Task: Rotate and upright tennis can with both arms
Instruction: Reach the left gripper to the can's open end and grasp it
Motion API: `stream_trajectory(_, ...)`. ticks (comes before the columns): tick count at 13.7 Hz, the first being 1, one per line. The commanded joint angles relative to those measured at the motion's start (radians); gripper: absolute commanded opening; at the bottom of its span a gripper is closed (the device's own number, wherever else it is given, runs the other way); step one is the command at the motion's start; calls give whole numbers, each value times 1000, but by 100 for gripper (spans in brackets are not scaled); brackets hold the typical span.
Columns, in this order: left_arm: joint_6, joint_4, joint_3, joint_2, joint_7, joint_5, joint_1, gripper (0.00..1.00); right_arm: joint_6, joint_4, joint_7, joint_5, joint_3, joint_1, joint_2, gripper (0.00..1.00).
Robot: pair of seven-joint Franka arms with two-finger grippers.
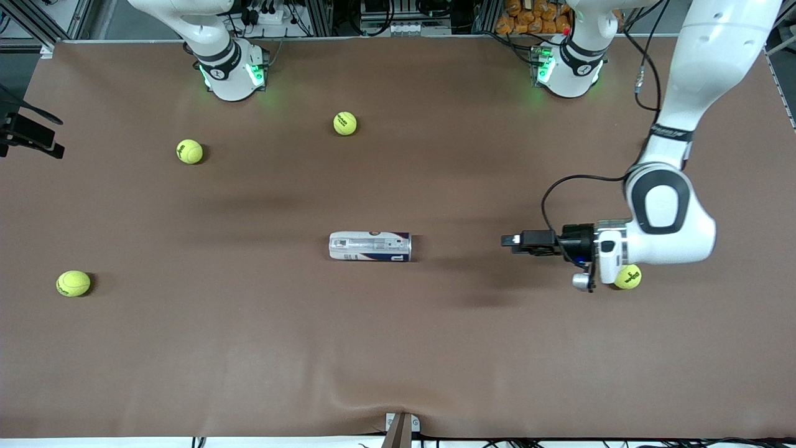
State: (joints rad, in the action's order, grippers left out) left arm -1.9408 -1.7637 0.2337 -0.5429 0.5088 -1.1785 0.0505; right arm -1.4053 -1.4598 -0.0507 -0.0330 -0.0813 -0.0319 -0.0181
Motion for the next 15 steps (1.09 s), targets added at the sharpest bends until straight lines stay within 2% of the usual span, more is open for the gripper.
stream_trajectory(1, -12, 7, 3, -57, 83, -82, -9, 100, 6, -7, 29, -21, 2, 21, 30, 100)
stream_trajectory(3, -14, 12, 3, -83, 108, -156, -46, 100, 11, -10, 20, -13, 0, 26, 41, 100)
stream_trajectory(6, -111, 13, 1, -97, 108, -206, -116, 100, 62, -8, 14, 8, -12, -8, 41, 100)
stream_trajectory(9, -187, 23, 1, -140, 151, -295, -188, 100, 46, -2, 6, -37, -8, -45, 37, 100)
stream_trajectory(11, -239, 30, 1, -163, 168, -306, -208, 100, 34, -11, 5, -47, -9, -46, 29, 100)
stream_trajectory(15, -241, 49, 1, -221, 277, -404, -237, 100, 11, -11, 17, -38, -3, -34, 29, 100)
